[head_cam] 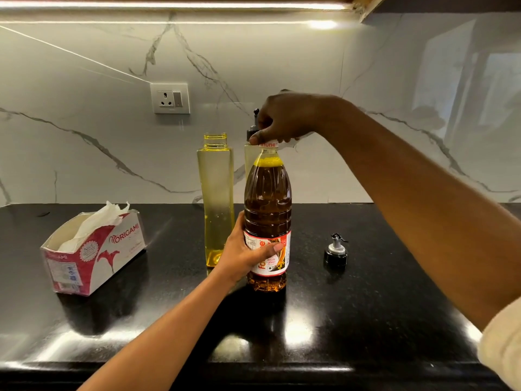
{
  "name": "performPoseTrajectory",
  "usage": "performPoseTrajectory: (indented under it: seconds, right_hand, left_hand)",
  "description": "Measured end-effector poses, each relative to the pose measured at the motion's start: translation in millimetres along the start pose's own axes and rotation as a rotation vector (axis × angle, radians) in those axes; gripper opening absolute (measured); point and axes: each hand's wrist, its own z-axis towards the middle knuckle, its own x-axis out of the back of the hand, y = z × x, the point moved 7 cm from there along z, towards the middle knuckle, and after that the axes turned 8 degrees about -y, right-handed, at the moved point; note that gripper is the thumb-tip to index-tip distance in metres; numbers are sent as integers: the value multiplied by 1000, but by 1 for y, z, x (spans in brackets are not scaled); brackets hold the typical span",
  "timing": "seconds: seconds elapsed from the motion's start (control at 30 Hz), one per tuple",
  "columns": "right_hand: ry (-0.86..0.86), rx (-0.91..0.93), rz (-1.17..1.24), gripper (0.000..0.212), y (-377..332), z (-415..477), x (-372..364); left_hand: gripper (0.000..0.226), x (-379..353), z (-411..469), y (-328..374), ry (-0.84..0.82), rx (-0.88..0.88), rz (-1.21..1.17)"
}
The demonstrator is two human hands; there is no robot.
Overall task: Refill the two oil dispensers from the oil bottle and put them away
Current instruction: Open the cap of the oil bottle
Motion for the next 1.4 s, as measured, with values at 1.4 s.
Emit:
performPoseTrajectory:
  seconds: [1.4]
  right_hand:
    - [160, -136, 1025, 21, 84, -78, -92]
  left_hand:
    - [99, -3, -5, 0, -16, 6, -30]
